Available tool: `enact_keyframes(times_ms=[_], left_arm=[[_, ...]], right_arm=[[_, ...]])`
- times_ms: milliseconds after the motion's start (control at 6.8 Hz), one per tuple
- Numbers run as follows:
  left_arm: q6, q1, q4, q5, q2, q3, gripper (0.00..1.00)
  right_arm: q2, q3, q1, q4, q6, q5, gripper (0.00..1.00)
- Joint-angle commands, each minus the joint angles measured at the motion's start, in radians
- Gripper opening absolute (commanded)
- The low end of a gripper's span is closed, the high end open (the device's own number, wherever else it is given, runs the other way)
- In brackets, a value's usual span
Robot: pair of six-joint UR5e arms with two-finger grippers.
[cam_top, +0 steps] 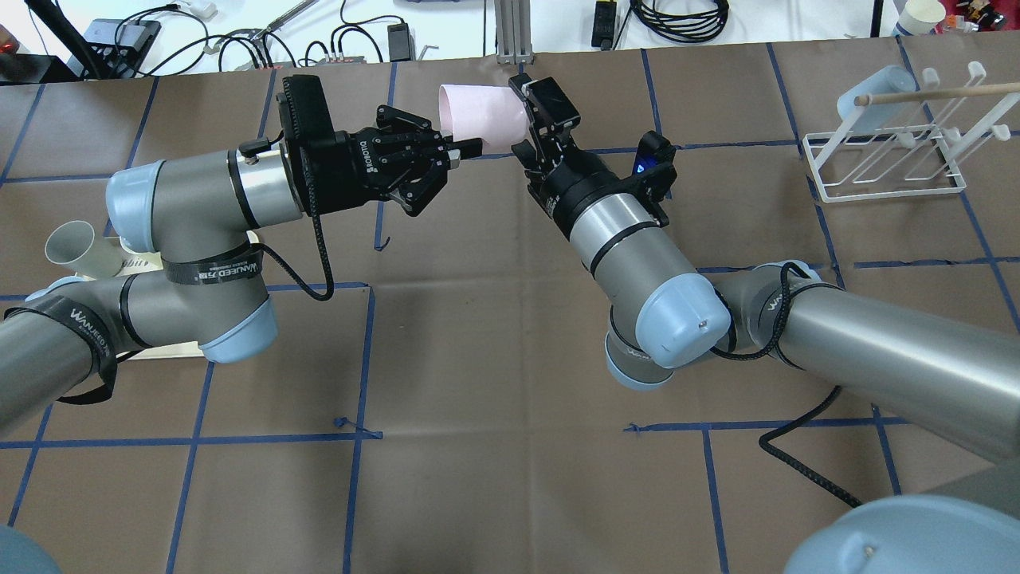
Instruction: Transfer IKEA cup to right arm and place on rack
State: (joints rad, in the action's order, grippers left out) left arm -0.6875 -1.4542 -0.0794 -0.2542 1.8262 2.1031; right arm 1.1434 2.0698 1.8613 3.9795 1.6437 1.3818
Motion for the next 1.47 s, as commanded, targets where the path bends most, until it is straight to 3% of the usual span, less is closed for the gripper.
enact_keyframes(times_ms=[0,882,1324], left_arm=[[0.005,0.000,-0.008,0.001,-0.001,0.000,0.00],[0.046,0.000,-0.010,0.000,-0.024,-0.002,0.00],[0.048,0.000,-0.010,0.001,-0.019,-0.002,0.00]], right_arm=[[0.001,-0.002,0.015,0.000,0.010,0.002,1.00],[-0.010,-0.040,0.038,-0.003,0.004,0.026,1.00],[0.001,-0.040,0.038,-0.104,0.008,0.022,1.00]])
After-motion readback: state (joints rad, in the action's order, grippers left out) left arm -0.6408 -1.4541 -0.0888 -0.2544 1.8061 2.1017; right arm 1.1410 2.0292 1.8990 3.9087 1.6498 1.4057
